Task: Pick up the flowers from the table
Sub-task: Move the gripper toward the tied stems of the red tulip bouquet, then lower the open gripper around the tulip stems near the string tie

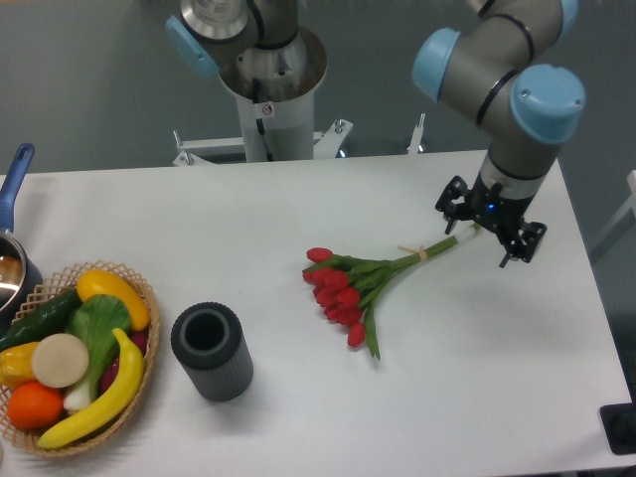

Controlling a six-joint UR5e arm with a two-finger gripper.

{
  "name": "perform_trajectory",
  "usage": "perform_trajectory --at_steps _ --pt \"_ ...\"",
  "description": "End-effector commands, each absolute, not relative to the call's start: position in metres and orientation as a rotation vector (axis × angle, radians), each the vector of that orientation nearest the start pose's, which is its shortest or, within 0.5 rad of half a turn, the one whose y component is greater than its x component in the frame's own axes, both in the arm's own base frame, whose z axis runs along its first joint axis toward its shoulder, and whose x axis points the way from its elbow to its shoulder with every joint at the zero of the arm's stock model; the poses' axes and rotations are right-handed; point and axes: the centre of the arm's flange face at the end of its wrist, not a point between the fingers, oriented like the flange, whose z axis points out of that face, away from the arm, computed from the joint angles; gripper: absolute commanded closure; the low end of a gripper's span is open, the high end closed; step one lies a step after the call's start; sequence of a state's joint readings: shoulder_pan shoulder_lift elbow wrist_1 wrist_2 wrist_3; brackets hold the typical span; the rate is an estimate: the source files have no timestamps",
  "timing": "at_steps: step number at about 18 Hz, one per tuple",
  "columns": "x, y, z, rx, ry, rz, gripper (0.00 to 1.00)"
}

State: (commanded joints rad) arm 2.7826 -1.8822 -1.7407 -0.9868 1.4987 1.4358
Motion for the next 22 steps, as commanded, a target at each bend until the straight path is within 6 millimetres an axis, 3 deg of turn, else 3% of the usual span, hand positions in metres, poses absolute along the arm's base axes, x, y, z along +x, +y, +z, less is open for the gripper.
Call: perform_trajectory --at_steps 5,12,22 --pt "-0.482 0.342 0.268 -3.040 0.384 0.045 0.00" --pt "-0.448 0.378 0.220 -3.047 0.493 -0.092 0.00" --pt "-0.442 0.381 0.205 -3.066 0.478 -0.136 0.00"
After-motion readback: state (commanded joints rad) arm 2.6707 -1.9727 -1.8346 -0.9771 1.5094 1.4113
